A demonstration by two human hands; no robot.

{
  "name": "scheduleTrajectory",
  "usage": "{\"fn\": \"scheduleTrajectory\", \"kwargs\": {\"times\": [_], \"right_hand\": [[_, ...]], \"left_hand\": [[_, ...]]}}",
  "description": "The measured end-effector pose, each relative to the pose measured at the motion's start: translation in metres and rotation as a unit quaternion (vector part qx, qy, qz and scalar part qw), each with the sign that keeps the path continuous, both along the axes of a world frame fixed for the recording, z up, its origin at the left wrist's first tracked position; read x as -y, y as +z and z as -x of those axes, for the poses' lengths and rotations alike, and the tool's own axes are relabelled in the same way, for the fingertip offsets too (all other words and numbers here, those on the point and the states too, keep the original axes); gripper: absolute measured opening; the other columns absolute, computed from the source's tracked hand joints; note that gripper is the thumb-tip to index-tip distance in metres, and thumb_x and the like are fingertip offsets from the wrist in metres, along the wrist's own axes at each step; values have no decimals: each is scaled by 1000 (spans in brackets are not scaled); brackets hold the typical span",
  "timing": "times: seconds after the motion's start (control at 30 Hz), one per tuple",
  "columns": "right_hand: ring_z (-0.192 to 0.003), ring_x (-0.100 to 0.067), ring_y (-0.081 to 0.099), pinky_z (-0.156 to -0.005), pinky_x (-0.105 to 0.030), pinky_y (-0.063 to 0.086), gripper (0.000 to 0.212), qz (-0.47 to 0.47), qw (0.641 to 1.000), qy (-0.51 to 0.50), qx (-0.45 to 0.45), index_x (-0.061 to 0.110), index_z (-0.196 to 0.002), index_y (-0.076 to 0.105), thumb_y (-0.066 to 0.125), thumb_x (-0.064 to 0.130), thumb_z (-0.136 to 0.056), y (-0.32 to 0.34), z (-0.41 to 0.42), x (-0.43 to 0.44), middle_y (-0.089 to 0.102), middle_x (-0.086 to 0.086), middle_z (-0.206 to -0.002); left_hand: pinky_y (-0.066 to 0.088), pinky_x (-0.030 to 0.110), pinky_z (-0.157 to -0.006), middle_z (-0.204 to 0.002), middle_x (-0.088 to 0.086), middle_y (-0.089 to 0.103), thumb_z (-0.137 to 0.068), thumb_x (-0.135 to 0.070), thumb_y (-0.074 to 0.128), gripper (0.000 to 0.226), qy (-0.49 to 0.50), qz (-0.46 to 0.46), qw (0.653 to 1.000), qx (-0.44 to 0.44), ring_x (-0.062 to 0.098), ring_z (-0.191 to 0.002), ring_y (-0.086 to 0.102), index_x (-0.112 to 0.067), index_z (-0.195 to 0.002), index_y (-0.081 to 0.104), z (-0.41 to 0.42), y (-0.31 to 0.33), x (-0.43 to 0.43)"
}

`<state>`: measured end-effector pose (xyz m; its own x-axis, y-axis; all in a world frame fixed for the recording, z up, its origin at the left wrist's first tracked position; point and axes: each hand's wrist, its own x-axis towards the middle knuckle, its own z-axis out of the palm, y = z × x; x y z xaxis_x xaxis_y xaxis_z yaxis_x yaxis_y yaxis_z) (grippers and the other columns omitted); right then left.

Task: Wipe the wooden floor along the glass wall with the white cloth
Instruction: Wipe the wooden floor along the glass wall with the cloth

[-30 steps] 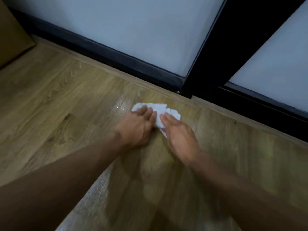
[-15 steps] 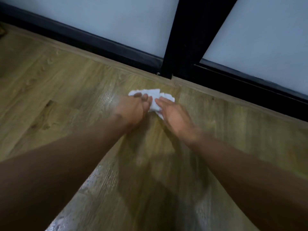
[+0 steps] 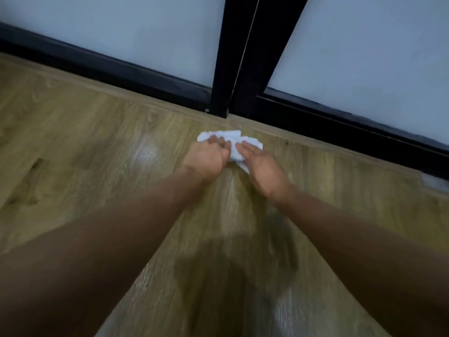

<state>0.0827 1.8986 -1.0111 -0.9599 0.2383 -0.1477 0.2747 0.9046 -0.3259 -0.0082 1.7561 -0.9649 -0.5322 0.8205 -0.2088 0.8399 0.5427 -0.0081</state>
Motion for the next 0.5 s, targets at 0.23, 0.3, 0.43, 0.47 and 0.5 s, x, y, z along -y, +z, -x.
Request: {"fn": "scheduleTrajectory", "kwargs": {"times": [0.23, 0.3, 0.43, 0.47, 0.5], "right_hand": [[-139, -19, 35, -112, -37, 32, 51, -33, 999, -12, -20, 19, -146, 34, 50, 26, -98, -5, -89, 30, 35, -4, -153], [-140, -20, 35, -115, -34, 28, 47, -20, 1000, -4, -20, 15, -144, 38, 48, 23, -99, 4, -56, 10, 37, -7, -151], [-135, -25, 42, -112, -28, 26, 42, 3, 1000, 15, -9, 10, -137, 48, 51, 9, -95, 26, 16, -32, 46, -12, -145], [-135, -25, 42, -111, -30, 28, 44, 0, 1000, 4, 6, 12, -138, 48, 49, 7, -94, 27, 23, -35, 46, -10, -145], [-135, -25, 41, -110, -32, 29, 45, -1, 1000, -7, 14, 13, -139, 46, 47, 5, -94, 26, 22, -34, 44, -8, -147]], "left_hand": [[43, 42, -98, -157, 11, 20, -101, -21, 29, 51, -160, -9, 987, -18, 25, -144, 23, -12, -150, 16, -36, -25, 33], [43, 41, -98, -153, 10, 29, -102, -23, 30, 48, -116, 0, 992, -43, 25, -140, 31, -14, -149, 23, -18, -19, 13], [43, 36, -90, -133, 9, 53, -100, -18, 35, 34, 10, 17, 998, -52, 29, -121, 52, -16, -132, 45, 7, 0, -37], [42, 36, -90, -131, 10, 54, -100, -16, 35, 34, 25, 27, 998, -56, 30, -121, 52, -14, -132, 45, 4, 3, -42], [41, 38, -93, -135, 13, 51, -100, -15, 34, 37, 34, 40, 997, -56, 32, -125, 48, -11, -136, 42, 0, 3, -42]]}}
